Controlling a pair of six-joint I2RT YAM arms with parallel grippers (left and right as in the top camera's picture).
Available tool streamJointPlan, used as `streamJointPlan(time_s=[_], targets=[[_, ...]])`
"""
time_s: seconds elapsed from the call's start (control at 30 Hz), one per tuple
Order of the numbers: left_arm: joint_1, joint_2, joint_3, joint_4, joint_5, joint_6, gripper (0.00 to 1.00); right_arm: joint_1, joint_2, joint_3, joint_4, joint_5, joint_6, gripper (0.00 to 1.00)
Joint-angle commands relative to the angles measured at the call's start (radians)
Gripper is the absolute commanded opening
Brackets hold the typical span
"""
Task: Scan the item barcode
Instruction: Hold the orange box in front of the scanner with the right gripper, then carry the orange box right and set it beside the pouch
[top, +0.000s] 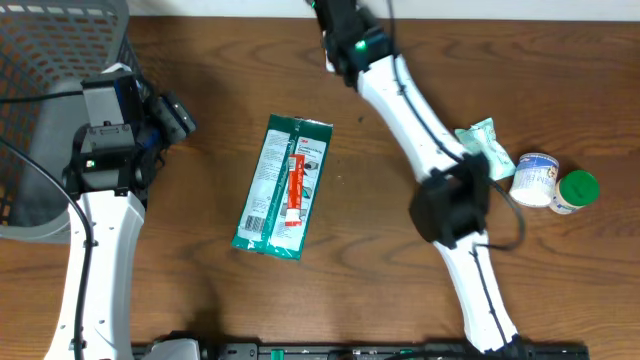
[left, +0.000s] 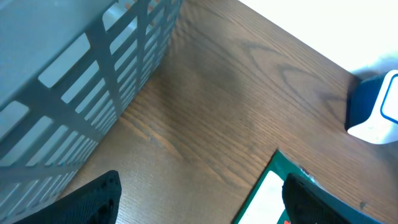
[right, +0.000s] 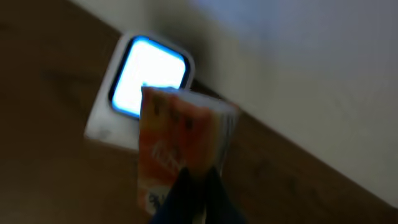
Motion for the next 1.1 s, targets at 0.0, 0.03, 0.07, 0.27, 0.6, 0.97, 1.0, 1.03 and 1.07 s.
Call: streamJointPlan(time_s=[0.0,0.03,0.07,0.27,0.6,0.97,1.0,1.03,1.07], targets=[[0.004,0.005,0.011,0.002,-0.01,0.002,0.84,-0.001,-0.273,0.021,-0.241,-0.148,0.082,0.01],[0.004,0.005,0.011,0.002,-0.01,0.002,0.84,-0.006,-0.3,0.021,-0.309,-0.172,0.082,0.01],[0.004,0.005,0.011,0.001,-0.01,0.002,0.84,-0.013,-0.335,0.021,-0.393,-0.201,0.082,0.01],[0.004,0.005,0.011,0.001,-0.01,0.002,0.84,-0.06,-0.41,0.021,-0.822,-0.335,0.186,0.01],[0.004,0.005,0.011,0.002,-0.01,0.002,0.84,-0.189,-0.422,-0.356,-0.818,-0.195,0.38,0.01],[0.004,0.005,0.011,0.002,-0.01,0.002,0.84,-0.469,-0.422,-0.845,-0.492,-0.099,0.414,0.13],[0.004,0.005,0.011,0.002,-0.01,0.002,0.84,-0.482,-0.422,-0.861,-0.464,-0.1,0.402,0.24],[0.004,0.005,0.011,0.002,-0.01,0.002,0.84,-0.498,-0.422,-0.876,-0.435,-0.101,0.397,0.47],[0.004,0.005,0.011,0.002,-0.01,0.002,0.84,-0.504,-0.422,-0.879,-0.426,-0.108,0.396,0.55]])
